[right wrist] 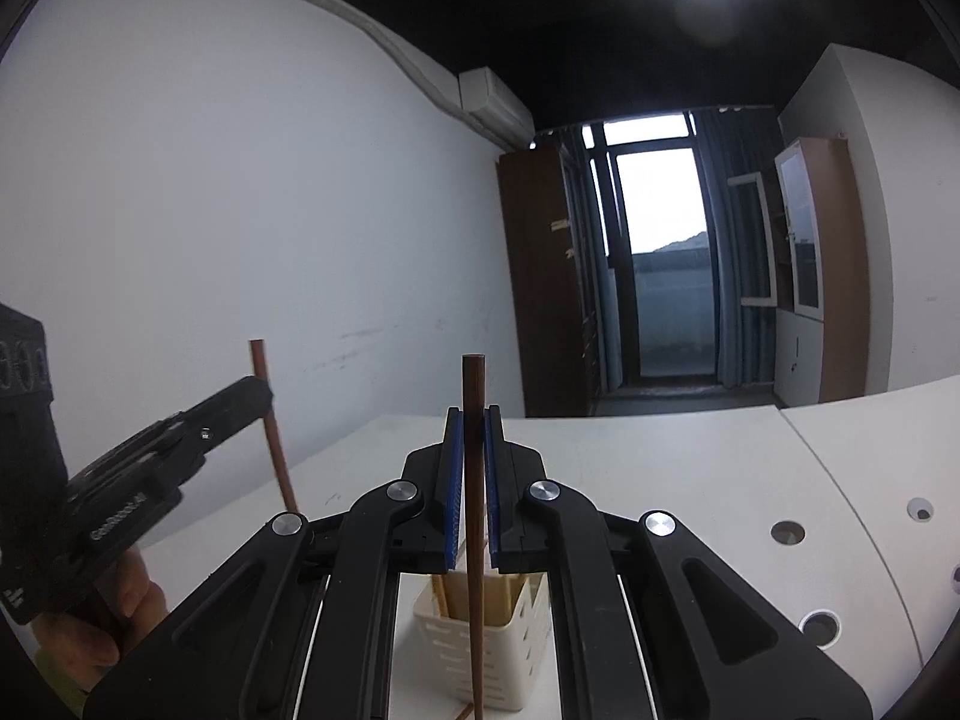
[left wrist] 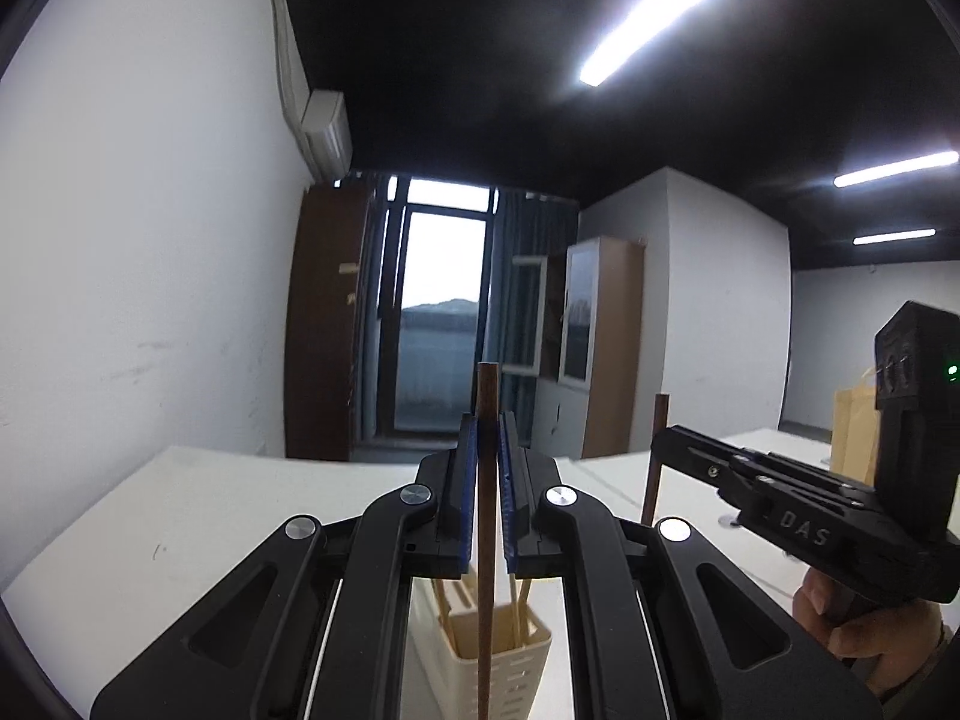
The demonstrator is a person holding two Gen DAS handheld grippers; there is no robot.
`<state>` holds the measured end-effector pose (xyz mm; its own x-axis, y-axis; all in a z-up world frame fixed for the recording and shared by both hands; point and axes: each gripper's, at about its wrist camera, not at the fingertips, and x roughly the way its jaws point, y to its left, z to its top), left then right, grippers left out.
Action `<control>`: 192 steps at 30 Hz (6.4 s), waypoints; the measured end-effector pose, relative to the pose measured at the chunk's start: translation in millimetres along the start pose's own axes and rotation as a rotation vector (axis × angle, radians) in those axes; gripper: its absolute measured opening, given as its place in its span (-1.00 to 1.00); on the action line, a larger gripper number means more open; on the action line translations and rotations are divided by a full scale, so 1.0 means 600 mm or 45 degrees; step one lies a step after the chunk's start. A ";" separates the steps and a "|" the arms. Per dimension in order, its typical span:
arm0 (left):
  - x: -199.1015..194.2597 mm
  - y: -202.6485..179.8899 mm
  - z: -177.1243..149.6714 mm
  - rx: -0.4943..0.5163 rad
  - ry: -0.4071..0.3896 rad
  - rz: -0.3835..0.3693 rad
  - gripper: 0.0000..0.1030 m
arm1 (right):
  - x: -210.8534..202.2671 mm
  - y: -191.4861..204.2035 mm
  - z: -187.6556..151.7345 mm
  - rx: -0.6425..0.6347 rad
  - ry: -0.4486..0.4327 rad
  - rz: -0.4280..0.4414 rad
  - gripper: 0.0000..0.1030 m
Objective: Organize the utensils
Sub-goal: 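Lower both chopsticks into the holder and open both tools, then withdraw both open tools and move them down to the remaining chopsticks, then grasp a dark-brown chopstick with the right tool while the left tool grasps another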
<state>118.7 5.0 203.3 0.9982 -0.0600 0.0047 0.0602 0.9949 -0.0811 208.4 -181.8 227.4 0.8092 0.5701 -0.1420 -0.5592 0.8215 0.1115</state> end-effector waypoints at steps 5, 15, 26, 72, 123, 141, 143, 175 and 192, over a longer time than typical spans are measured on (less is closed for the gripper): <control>-0.007 -0.015 0.011 -0.015 -0.129 0.025 -0.88 | -0.002 -0.006 0.014 0.018 -0.080 0.045 -0.86; -0.007 -0.034 0.004 -0.027 -0.352 0.069 -0.88 | -0.019 -0.024 0.031 0.051 -0.315 0.125 -0.86; 0.057 -0.041 -0.018 -0.006 -0.261 0.145 -0.88 | 0.048 -0.027 0.014 0.017 -0.279 0.129 -0.86; 0.120 0.027 -0.069 -0.050 0.183 0.014 -0.73 | 0.106 -0.040 -0.066 -0.006 0.114 0.055 -0.73; 0.105 0.059 -0.267 -0.064 0.918 0.034 -0.24 | 0.065 -0.033 -0.264 0.040 0.662 -0.144 0.05; 0.104 0.064 -0.282 -0.093 0.966 0.049 -0.20 | 0.100 -0.020 -0.348 0.066 0.905 -0.174 0.05; 0.108 0.063 -0.285 -0.089 0.975 0.052 -0.20 | 0.104 -0.022 -0.353 0.064 0.926 -0.174 0.05; 0.183 0.056 -0.361 -0.126 1.204 0.052 -0.17 | 0.115 -0.009 -0.396 0.051 1.057 -0.181 -0.67; 0.215 0.042 -0.395 -0.069 1.264 0.069 -0.17 | 0.108 0.002 -0.392 0.052 1.059 -0.173 -0.77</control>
<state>248.6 3.3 -34.3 0.5454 -0.0796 -0.8344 -0.0104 0.9948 -0.1017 217.7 -141.6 -12.8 0.4635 0.3020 -0.8330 -0.4467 0.8916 0.0747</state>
